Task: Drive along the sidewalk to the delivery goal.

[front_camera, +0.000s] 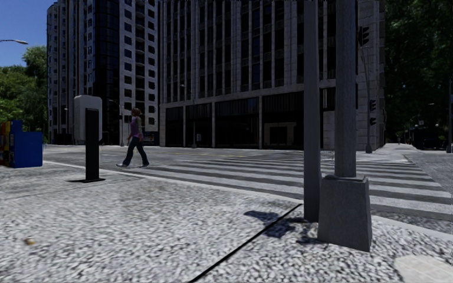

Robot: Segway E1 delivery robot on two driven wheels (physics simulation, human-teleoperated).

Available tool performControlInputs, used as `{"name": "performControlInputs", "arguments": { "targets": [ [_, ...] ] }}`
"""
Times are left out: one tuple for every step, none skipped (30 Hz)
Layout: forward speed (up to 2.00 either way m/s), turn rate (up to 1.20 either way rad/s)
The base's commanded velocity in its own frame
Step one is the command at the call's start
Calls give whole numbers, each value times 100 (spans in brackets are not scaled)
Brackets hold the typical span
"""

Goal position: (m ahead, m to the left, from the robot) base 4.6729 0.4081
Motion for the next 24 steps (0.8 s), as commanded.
{"name": "performControlInputs", "arguments": {
  "targets": [
    [124,63],
    [124,63],
    [124,63],
    [124,63],
    [124,63],
    [124,63],
    [124,63],
    [124,63],
    [124,63],
    [124,63],
    [124,63],
    [124,63],
    [124,61],
    [124,60],
    [124,60],
    [124,60],
    [124,60],
    [124,60],
    [124,60],
    [124,58],
    [124,57],
    [124,57],
    [124,55],
    [124,55]
  ]
}}
